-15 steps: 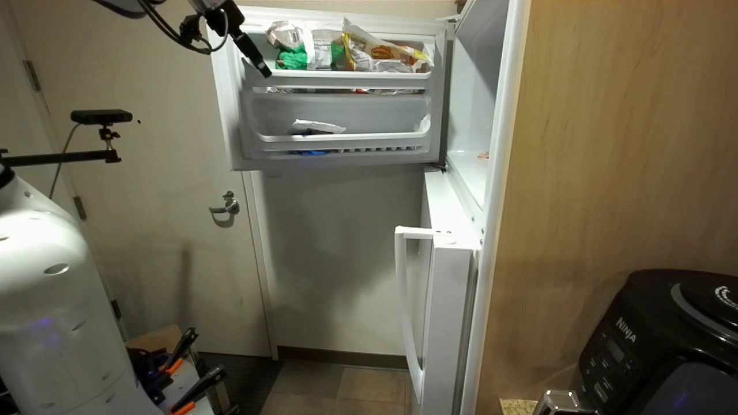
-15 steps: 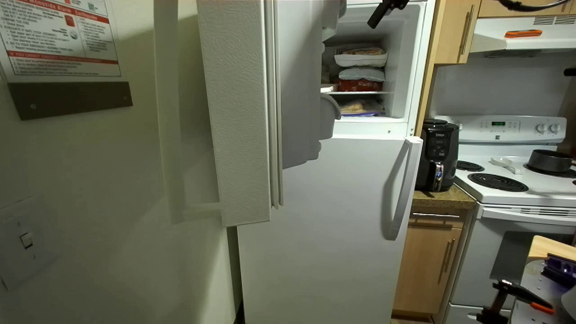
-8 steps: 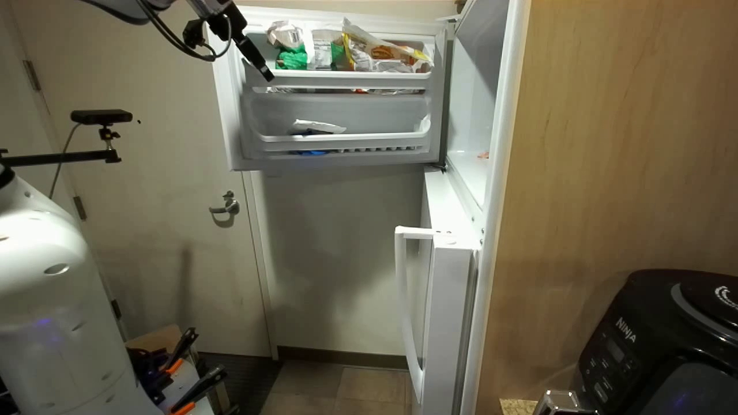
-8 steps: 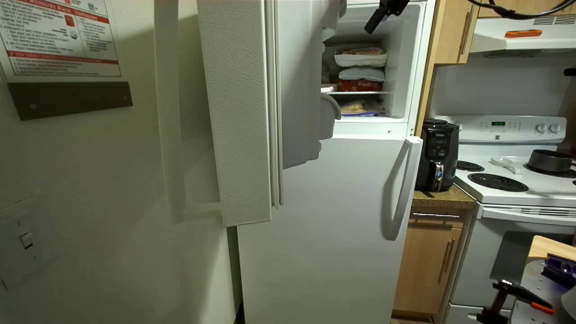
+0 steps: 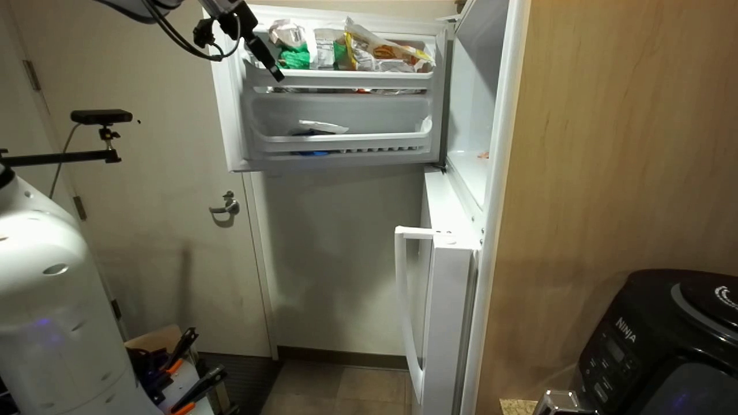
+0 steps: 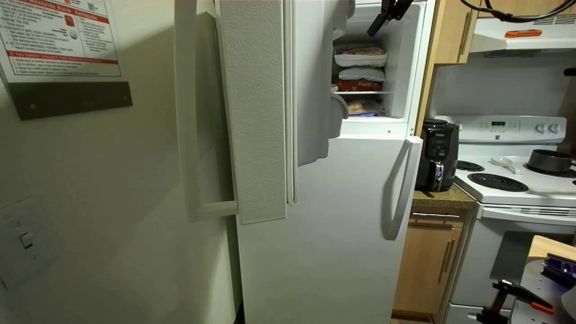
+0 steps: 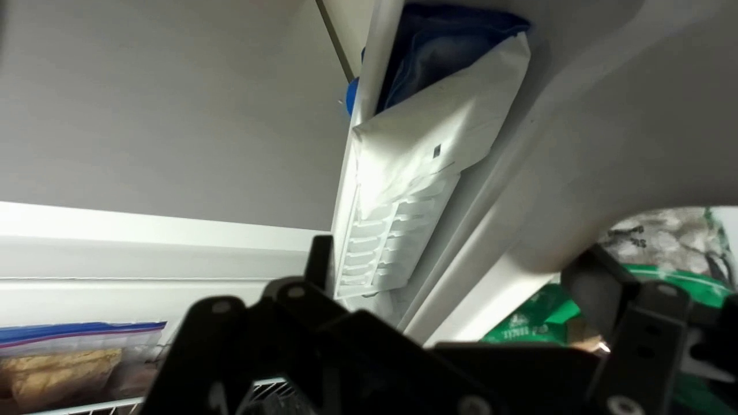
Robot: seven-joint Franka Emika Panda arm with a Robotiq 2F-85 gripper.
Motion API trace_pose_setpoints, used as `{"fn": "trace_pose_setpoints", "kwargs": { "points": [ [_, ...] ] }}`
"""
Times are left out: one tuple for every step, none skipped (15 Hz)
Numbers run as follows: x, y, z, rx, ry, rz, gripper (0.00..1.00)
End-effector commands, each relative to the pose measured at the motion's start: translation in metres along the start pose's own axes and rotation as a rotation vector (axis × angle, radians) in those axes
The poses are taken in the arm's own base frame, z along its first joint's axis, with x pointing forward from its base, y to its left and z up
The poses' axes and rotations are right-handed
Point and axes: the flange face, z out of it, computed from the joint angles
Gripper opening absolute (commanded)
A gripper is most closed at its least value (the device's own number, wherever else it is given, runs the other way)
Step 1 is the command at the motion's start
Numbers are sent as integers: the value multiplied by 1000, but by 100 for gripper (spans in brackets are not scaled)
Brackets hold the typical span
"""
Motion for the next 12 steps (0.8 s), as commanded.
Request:
{"fn": "trace_pose_setpoints", "kwargs": {
  "points": [
    [7,16,3,-28,33,14,100],
    [9,19,3,-31,35,18,100],
    [11,21,3,-34,37,21,100],
    [13,23,2,-34,38,23,100],
    [15,26,0,-34,35,23,100],
    [18,30,-5,-26,24,18,100],
    [19,33,-9,-20,21,8,100],
    [19,36,-15,-10,17,-13,100],
    [20,40,-21,-1,15,-25,100],
    [22,45,-27,11,11,-41,100],
    [24,50,-33,21,6,-57,100],
    [26,54,-37,32,1,-70,100]
  ]
}}
